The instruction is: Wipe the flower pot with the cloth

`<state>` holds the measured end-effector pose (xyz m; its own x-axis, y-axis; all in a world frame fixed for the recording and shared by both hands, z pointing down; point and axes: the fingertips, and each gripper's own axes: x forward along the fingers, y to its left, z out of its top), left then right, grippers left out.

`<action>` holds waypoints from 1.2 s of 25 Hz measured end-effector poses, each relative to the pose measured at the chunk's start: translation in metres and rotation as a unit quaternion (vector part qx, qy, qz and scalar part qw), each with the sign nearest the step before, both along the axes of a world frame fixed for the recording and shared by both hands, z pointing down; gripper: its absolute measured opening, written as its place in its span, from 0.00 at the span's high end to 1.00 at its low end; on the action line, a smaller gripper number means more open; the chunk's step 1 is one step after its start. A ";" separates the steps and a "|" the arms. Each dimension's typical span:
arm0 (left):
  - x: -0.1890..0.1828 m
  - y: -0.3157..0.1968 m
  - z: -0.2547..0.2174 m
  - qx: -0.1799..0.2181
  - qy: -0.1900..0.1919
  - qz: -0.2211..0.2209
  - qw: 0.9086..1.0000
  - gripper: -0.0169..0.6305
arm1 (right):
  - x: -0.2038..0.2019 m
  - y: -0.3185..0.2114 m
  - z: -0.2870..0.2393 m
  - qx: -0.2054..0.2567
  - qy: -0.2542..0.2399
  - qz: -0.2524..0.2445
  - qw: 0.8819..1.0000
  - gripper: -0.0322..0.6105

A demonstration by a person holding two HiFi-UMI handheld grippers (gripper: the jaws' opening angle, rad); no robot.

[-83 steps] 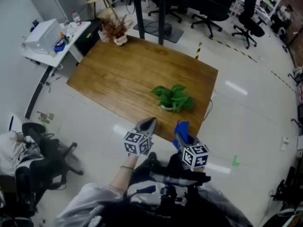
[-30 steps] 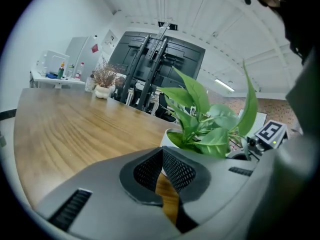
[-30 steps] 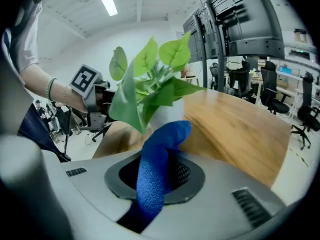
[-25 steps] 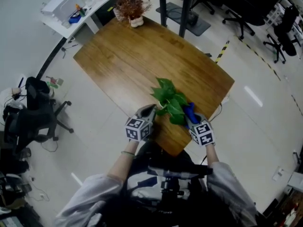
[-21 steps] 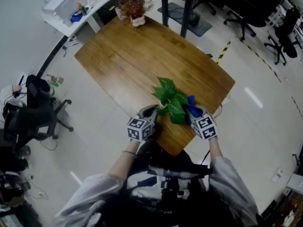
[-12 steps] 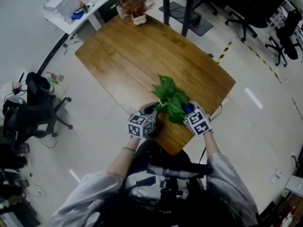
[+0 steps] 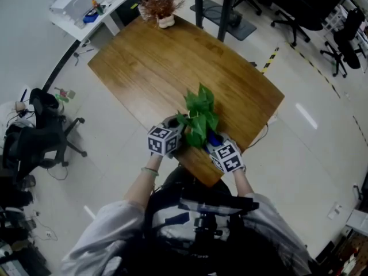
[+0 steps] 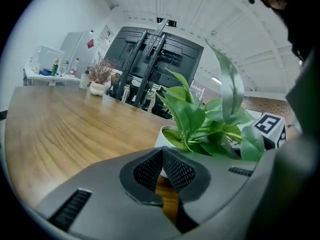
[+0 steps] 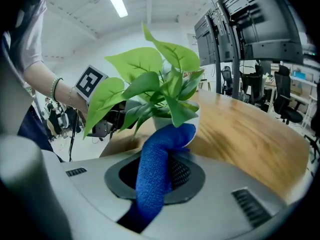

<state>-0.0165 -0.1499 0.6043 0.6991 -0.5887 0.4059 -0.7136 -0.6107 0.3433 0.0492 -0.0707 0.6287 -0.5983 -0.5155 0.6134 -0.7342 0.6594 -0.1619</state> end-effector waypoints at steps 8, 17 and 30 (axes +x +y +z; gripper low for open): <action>-0.014 0.008 0.004 -0.004 -0.004 -0.030 1.000 0.96 | 0.028 -0.005 0.005 -0.014 -0.013 0.057 0.998 0.83; -0.007 0.041 0.023 -0.026 -0.016 -0.042 0.999 0.96 | 0.065 -0.065 -0.021 0.066 0.083 -0.015 0.994 0.83; -0.007 0.019 0.011 -0.024 0.016 -0.066 0.997 0.96 | 0.031 -0.057 -0.017 0.068 0.111 -0.091 0.987 0.83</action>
<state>-0.0235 -0.1312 0.6155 0.6294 -0.6567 0.4154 -0.7752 -0.4941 0.3935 0.0807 -0.1278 0.6120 -0.5468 -0.4982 0.6729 -0.6090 0.7882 0.0887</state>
